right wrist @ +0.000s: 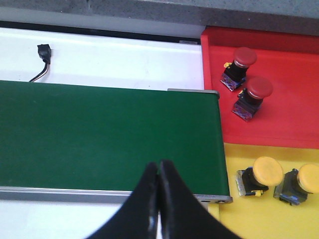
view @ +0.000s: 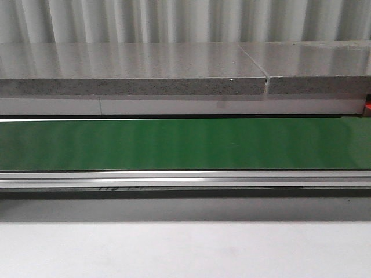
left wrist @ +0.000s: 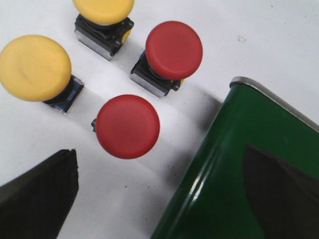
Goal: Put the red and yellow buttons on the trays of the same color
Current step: 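Move the left gripper over the remaining buttons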
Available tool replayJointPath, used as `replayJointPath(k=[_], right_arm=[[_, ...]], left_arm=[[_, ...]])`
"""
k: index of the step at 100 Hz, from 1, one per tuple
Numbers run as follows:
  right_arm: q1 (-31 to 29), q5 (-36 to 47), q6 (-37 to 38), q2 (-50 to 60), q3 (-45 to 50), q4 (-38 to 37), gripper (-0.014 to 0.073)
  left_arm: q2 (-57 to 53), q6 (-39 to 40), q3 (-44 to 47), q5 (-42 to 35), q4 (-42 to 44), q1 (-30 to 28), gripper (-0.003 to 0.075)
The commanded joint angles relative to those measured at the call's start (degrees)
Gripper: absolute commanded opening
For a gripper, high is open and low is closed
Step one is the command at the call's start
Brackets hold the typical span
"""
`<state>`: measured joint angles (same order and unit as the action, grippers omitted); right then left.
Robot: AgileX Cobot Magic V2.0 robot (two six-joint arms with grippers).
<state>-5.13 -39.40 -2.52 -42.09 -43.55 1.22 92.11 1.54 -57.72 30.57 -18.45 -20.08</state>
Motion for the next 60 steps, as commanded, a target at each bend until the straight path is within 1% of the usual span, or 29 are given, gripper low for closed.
replayJointPath(k=[1,23,60], right_arm=[[0.0,3.2,-0.4,0.3,-1.5,-0.4,-0.0069],[0.0,3.2,-0.4,0.3,-1.5,-0.4,-0.0069],[0.0,3.2,-0.4,0.3,-1.5,-0.4,-0.0069]], left_arm=[[-0.8,1.1,-1.9,-3.2,-0.9,-0.2,0.0616],[2.3,2.5,-1.9,-4.7,-1.1,-0.2,0.0616],[3.5,3.8,-2.0,-8.7,-2.1,-0.2,0.0616]])
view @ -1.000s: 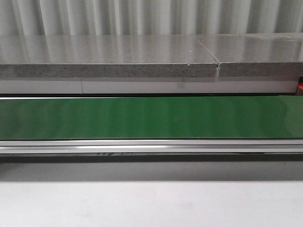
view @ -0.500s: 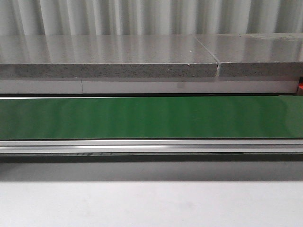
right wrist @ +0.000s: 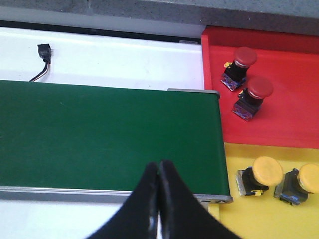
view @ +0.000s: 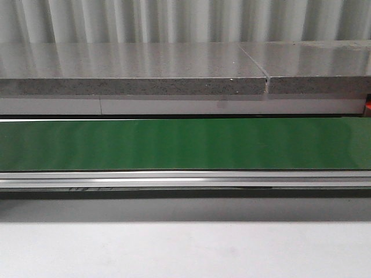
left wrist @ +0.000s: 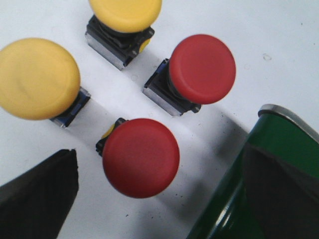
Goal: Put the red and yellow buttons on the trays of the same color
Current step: 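Move the left gripper over the remaining buttons, then grasp a red button with the left gripper and lift it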
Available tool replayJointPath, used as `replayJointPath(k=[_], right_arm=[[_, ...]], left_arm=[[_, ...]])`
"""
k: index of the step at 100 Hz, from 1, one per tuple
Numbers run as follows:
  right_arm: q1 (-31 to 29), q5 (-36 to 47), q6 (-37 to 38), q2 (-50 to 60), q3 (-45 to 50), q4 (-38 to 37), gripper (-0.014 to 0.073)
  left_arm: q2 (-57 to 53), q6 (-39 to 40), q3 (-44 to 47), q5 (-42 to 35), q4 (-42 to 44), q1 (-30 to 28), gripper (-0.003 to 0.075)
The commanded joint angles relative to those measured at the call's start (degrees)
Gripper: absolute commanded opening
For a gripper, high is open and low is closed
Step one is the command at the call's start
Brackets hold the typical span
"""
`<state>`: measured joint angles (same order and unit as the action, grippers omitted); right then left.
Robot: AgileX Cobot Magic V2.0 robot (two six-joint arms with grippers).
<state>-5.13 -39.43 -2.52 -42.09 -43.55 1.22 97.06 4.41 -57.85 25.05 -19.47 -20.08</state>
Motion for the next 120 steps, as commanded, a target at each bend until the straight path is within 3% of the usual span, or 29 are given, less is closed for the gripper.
replayJointPath(k=[1,35,54,97,120], right_arm=[[0.0,3.2,-0.4,0.3,-1.5,-0.4,-0.0069],[0.0,3.2,-0.4,0.3,-1.5,-0.4,-0.0069],[0.0,3.2,-0.4,0.3,-1.5,-0.4,-0.0069],[0.0,3.2,-0.4,0.3,-1.5,-0.4,-0.0069],[0.0,3.2,-0.4,0.3,-1.5,-0.4,-0.0069]], left_arm=[[-1.3,0.9,-1.9,-3.3,-1.1,-0.2,0.0616],[0.4,1.0,-1.9,-5.6,-1.4,-0.2,0.0593],[0.4,1.0,-1.9,-5.6,-1.5,-0.2,0.0445],[-2.3,0.8,-1.9,-2.6,-1.5,-0.2,-0.0011],[-10.6,0.5,-1.9,-0.9,-1.5,-0.2,-0.002]])
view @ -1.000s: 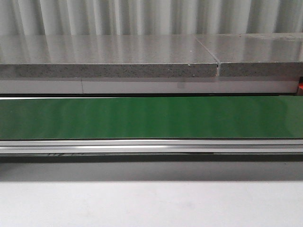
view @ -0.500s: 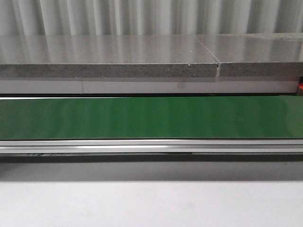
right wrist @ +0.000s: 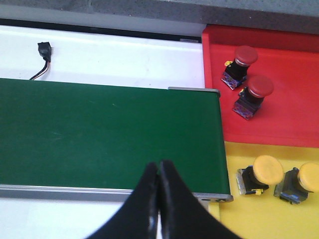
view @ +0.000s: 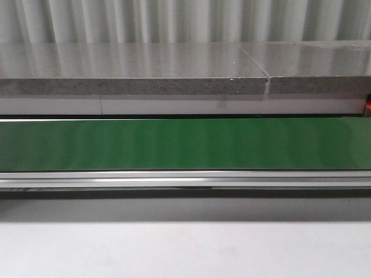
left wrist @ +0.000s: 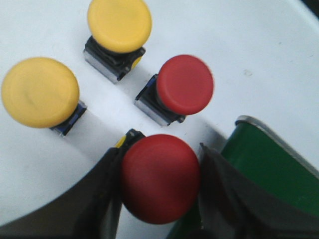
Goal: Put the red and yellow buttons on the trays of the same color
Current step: 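Grasp a red button with the left gripper and lift it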
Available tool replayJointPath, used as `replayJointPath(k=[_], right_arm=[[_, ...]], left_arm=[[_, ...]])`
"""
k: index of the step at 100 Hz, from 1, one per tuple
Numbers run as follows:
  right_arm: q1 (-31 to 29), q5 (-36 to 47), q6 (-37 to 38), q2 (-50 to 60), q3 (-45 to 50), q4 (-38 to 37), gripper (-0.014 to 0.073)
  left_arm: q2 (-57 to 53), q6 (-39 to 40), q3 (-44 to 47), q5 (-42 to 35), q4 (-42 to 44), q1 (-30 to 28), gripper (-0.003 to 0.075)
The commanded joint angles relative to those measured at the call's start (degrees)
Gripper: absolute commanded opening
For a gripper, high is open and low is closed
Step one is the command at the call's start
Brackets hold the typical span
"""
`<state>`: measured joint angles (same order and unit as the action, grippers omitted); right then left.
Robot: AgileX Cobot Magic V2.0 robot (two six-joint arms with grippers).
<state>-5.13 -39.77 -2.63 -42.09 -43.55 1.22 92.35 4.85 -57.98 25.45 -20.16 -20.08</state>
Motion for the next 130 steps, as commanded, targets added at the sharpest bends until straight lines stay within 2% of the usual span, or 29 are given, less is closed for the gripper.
replayJointPath(k=[1,29,47,53,83,113,123,130], right_arm=[[0.0,3.5,-0.3,0.3,-1.5,-0.4,-0.0069],[0.0,3.5,-0.3,0.3,-1.5,-0.4,-0.0069],[0.0,3.5,-0.3,0.3,-1.5,-0.4,-0.0069],[0.0,3.5,-0.3,0.3,-1.5,-0.4,-0.0069],[0.0,3.5,-0.3,0.3,-1.5,-0.4,-0.0069],[0.0,3.5,-0.3,0.3,-1.5,-0.4,-0.0069],[0.0,3.5,-0.3,0.3,-1.5,-0.4,-0.0069],[0.0,3.5,-0.3,0.3,-1.5,-0.4,-0.0069]], left_arm=[[-6.1,0.1,-1.7,-1.2,-0.8,-0.2,-0.002],[-15.6,-6.6,-1.7,8.7,-1.8,-0.1,-0.002],[-16.0,-16.7,-1.7,13.6,-12.5,0.7,-0.002],[-15.9,-19.3,-1.7,13.8,-14.0,1.8,-0.002],[-12.0,-21.0,-1.7,12.2,-13.9,7.2,-0.002],[-7.9,-22.4,-1.7,12.9,-13.2,7.6,-0.0017],[-7.9,-22.7,-1.7,13.4,-13.1,7.6,0.0048],[-7.9,-24.4,-1.7,14.2,-13.1,7.6,0.0172]])
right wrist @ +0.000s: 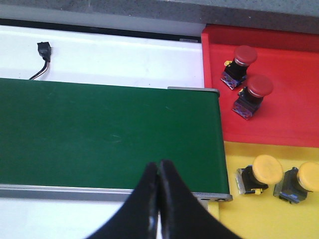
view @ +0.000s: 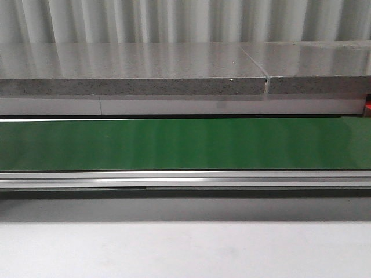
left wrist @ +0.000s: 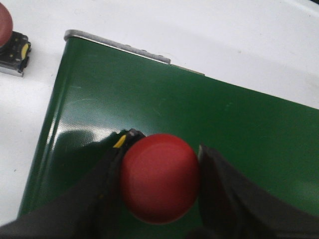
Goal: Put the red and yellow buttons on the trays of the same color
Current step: 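Grasp a red button with the left gripper and lift it, then lower the red button onto the belt start and open the left gripper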
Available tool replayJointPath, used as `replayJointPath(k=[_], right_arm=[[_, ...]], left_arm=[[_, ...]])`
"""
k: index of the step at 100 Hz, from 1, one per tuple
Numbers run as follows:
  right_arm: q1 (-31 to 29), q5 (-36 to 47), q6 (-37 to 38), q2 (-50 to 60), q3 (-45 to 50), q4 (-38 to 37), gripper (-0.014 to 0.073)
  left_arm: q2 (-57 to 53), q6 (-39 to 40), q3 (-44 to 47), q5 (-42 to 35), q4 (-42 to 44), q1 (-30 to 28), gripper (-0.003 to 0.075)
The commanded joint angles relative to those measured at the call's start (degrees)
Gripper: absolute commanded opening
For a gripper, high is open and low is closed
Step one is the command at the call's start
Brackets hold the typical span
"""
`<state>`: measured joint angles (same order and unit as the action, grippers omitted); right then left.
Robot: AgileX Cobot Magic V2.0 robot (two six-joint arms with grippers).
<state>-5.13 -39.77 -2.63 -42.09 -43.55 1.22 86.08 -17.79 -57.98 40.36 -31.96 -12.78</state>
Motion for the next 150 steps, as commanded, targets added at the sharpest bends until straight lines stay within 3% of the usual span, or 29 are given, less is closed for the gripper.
replayJointPath(k=[1,17,26,40,67,84,112,150], right_arm=[[0.0,3.5,-0.3,0.3,-1.5,-0.4,-0.0069],[0.0,3.5,-0.3,0.3,-1.5,-0.4,-0.0069],[0.0,3.5,-0.3,0.3,-1.5,-0.4,-0.0069],[0.0,3.5,-0.3,0.3,-1.5,-0.4,-0.0069],[0.0,3.5,-0.3,0.3,-1.5,-0.4,-0.0069],[0.0,3.5,-0.3,0.3,-1.5,-0.4,-0.0069],[0.0,3.5,-0.3,0.3,-1.5,-0.4,-0.0069],[0.0,3.4,-0.3,0.3,-1.5,-0.4,-0.0069]], left_arm=[[-1.7,-1.9,-1.7,-0.5,-1.3,0.3,0.0204],[-1.7,-2.7,-1.7,-0.4,-2.8,0.3,0.0609],[-1.8,-5.6,-1.7,-0.1,-5.7,0.3,0.0701],[-3.2,-12.1,-1.7,0.6,-12.1,0.3,0.0671],[-10.6,-12.8,-1.7,-6.2,-12.6,-0.4,0.064],[-12.7,-9.0,-1.7,-7.2,-11.4,-4.1,0.064],[-11.8,-0.5,2.2,-10.1,-2.2,-12.9,0.064],[-5.1,0.2,6.8,-12.8,-1.6,-20.7,0.064]])
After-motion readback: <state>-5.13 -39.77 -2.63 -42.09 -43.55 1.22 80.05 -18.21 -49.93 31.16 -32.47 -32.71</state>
